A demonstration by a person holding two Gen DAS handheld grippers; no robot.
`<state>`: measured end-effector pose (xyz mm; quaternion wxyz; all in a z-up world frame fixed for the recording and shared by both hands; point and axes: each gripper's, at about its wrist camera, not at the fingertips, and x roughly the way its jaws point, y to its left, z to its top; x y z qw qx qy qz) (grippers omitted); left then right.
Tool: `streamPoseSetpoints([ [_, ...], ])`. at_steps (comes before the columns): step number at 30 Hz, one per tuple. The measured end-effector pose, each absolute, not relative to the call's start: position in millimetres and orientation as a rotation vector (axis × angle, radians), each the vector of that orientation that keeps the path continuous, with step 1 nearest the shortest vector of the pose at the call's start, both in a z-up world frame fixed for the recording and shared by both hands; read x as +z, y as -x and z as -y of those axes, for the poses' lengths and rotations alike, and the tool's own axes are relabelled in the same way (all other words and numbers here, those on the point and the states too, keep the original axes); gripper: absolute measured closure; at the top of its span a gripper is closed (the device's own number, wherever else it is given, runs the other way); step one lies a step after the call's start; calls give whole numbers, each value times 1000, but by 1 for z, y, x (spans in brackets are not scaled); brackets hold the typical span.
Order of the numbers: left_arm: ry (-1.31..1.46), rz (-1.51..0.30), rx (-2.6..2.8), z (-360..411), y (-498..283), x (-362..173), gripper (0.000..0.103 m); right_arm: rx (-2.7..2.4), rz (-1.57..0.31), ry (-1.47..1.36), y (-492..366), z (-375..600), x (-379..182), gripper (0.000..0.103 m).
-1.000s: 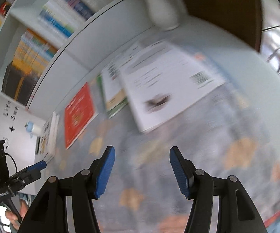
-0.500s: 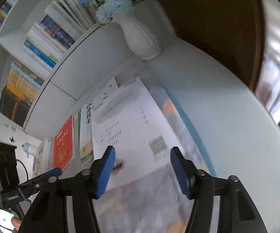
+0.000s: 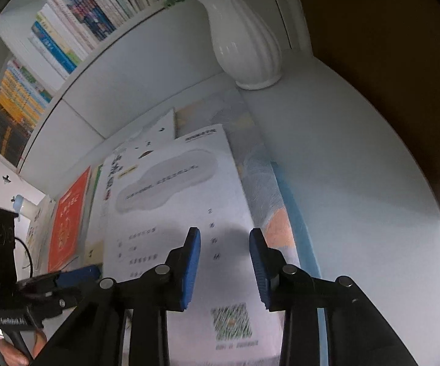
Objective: Organize books
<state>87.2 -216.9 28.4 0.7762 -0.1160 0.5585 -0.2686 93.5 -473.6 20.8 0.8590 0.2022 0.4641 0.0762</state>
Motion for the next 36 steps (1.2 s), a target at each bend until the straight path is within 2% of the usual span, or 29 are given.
streamPoseSetpoints([
  [10,221,-1217,-584,221,-82,27,46,190,-1016,-457,-97,472,12,68],
  [19,127,-1331,-620,178,12,16,46,295,-1107,-559,-7,443,5,67],
  [26,177,-1353,-587,149,54,12,46,401,-1186,-469,50,417,6,67],
  [30,185,-1343,-584,154,53,8,45,387,-1154,-577,45,423,-4,68],
  [32,177,-1332,-579,161,54,10,41,386,-1151,-637,42,422,-5,63],
  [36,204,-1312,-593,153,54,11,41,405,-1104,-773,48,432,-1,62],
])
